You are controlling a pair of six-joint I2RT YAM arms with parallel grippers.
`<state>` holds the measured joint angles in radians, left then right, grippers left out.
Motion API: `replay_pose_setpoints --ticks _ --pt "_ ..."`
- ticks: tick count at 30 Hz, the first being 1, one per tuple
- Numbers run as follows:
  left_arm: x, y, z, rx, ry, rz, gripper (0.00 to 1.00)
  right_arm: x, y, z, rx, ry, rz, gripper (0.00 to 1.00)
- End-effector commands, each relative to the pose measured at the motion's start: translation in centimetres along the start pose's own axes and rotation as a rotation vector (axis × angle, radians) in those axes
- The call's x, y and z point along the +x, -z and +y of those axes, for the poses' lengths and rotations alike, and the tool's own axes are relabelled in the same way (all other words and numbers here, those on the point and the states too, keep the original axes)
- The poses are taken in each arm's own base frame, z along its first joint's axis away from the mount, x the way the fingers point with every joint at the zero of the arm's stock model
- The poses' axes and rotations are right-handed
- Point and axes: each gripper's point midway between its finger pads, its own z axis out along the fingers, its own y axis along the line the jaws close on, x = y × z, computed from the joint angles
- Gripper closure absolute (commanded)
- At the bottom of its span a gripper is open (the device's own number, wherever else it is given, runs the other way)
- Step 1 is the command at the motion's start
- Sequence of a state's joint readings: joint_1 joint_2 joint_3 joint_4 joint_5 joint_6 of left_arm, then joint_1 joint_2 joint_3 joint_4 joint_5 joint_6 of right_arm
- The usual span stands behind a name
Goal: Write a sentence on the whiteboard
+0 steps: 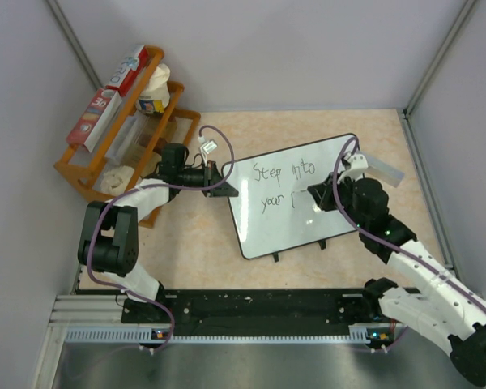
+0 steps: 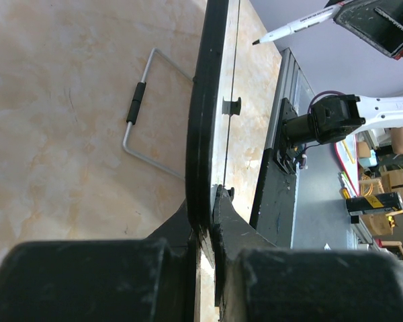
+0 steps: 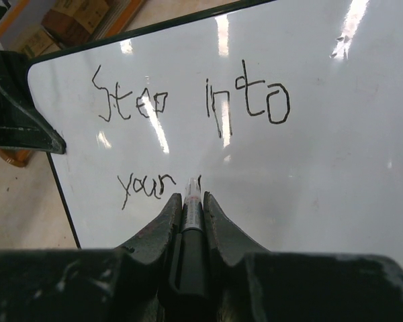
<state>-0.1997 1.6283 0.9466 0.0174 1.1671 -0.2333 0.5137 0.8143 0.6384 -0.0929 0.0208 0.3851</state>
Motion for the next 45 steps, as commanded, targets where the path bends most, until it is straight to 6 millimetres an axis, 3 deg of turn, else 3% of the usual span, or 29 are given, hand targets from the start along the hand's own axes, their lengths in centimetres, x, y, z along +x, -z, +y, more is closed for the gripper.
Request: replay_pose_setpoints --ticks 1,33,45 --pt "2.6 -1.3 4.0 -0.136 -0.140 0.062 1.00 -3.2 -0.8 0.6 -0.001 0.002 -0.082 1.00" --pt "2.7 -1.3 4.1 -0.139 -0.134 0.065 1.00 -0.7 -1.7 -1.5 0.070 -0.001 -0.040 1.00" --pt "2.7 -1.3 4.1 -0.141 -0.134 0.065 1.00 -0.5 -1.7 -0.1 -0.011 -0.006 -0.027 1.00"
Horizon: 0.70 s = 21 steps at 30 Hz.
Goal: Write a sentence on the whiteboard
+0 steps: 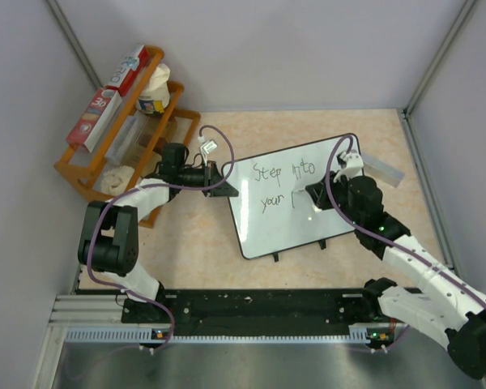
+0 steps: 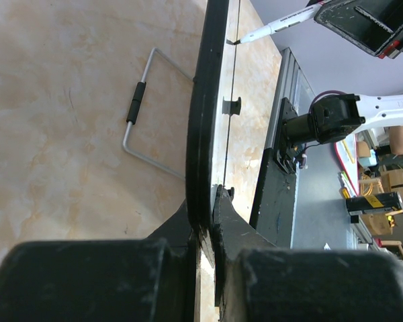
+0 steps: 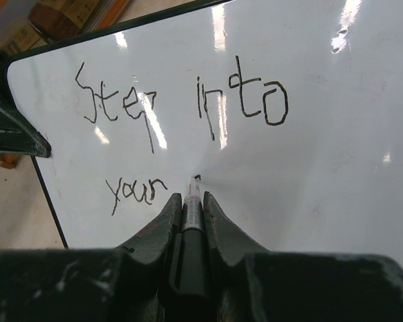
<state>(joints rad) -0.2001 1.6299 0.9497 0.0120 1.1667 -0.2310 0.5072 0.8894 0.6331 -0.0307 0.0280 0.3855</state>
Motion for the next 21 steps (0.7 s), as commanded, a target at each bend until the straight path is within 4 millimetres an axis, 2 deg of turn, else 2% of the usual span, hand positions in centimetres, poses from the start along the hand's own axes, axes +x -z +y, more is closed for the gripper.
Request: replay_pose_setpoints --ticks 1,6,12,21 --pt "2.7 -1.3 4.1 -0.140 -0.137 0.062 1.00 -0.9 -0.1 0.4 -0.027 -0.003 -0.034 1.00" --pt "2.7 -1.3 4.1 -0.142 -0.134 0.063 1.00 -0.2 -0.2 -0.3 0.003 -0.011 -0.021 1.00" --pt "2.7 -1.2 4.1 -0.142 -0.136 0.063 1.00 -1.0 0.0 -1.2 0.061 -0.014 -0.058 1.00" --pt "2.7 -1.2 4.0 -0.140 -0.137 0.062 1.00 -0.4 0.4 -2.1 0.094 -0.017 -0.033 1.00"
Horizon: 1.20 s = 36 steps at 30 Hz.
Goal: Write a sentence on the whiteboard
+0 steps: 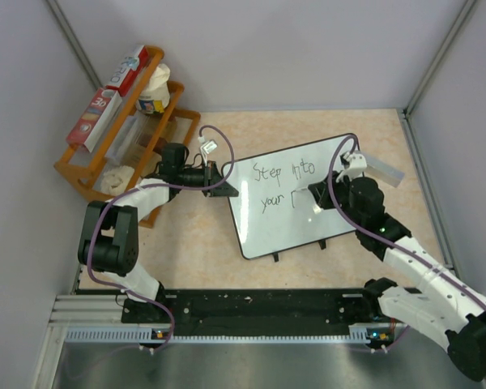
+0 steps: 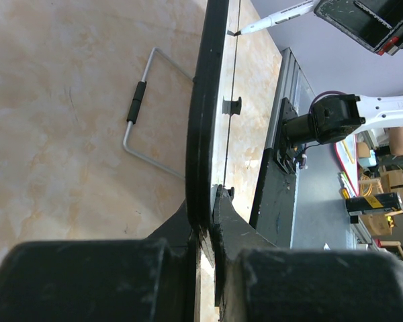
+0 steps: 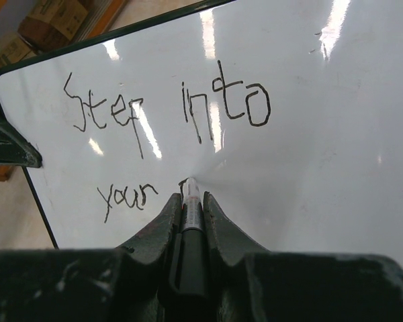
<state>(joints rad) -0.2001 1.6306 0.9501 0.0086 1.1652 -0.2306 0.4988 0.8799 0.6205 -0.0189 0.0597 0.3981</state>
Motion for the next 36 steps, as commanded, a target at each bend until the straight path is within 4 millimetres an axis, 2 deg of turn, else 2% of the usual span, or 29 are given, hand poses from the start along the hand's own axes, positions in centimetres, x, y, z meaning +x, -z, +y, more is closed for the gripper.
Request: replay_pose_setpoints --ticks 1,12,23,28,33,36 --pt "2.5 -1.3 4.0 -0.139 -0.143 0.059 1.00 0.0 0.4 -1.5 0.061 -0.001 -0.008 1.00" --pt "2.7 -1.3 4.1 -0.142 -0.139 0.061 1.00 1.8 0.7 -1.4 0.033 0.009 0.044 1.00" --pt "2.7 -1.3 4.0 -0.136 -0.138 0.063 1.00 2.5 0.3 0.2 -0.055 -0.033 0.063 1.00" --pt "2.6 -1.3 4.0 -0.138 -0.142 0.061 1.00 1.8 0.4 0.2 -0.043 -0.060 0.037 1.00" --pt "2.6 -1.3 3.9 -0.136 -0.142 0.061 1.00 -0.8 1.6 0.6 -0.058 -0.075 -0.048 1.00" --pt "2.6 -1.3 3.9 -0.136 -0.142 0.061 1.00 -1.4 1.8 0.3 -0.047 -0.069 -0.060 1.00"
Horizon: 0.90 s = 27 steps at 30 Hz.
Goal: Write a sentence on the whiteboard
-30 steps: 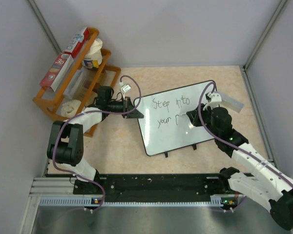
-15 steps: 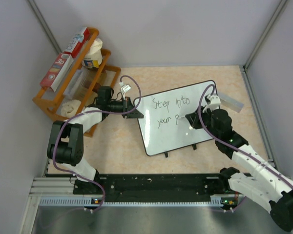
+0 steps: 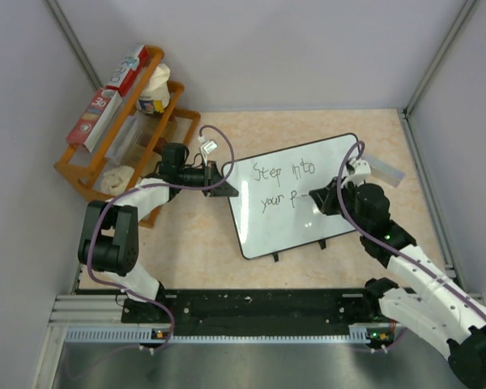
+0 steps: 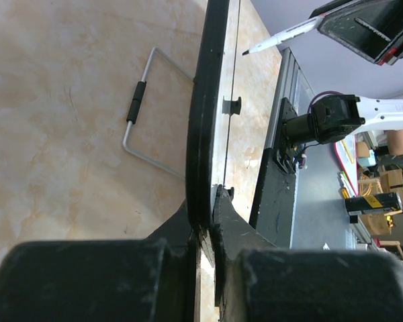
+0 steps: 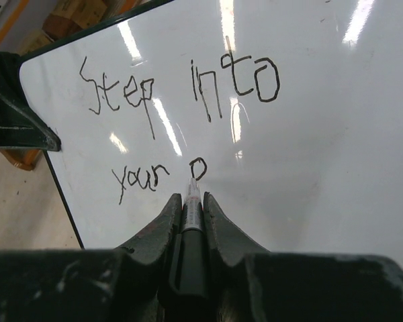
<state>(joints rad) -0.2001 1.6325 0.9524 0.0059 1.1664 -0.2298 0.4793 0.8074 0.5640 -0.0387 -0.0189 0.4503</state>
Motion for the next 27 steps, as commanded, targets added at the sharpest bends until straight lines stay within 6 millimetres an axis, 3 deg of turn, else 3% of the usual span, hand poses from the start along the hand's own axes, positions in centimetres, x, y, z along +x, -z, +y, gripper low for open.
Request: replay_pose_setpoints --ticks 1,9,27 --pt "2.7 -1.3 3.9 -0.136 -0.140 0.062 1.00 -3.0 0.6 0.1 0.006 -0.010 -0.090 1.00" --pt "2.6 -1.3 3.9 -0.137 -0.143 0.060 1.00 -3.5 0.1 -1.2 0.048 -0.010 -0.093 1.00" --pt "2.7 -1.3 4.0 -0.137 -0.140 0.061 1.00 -5.4 0.2 -0.4 0.024 -0.012 -0.153 1.00"
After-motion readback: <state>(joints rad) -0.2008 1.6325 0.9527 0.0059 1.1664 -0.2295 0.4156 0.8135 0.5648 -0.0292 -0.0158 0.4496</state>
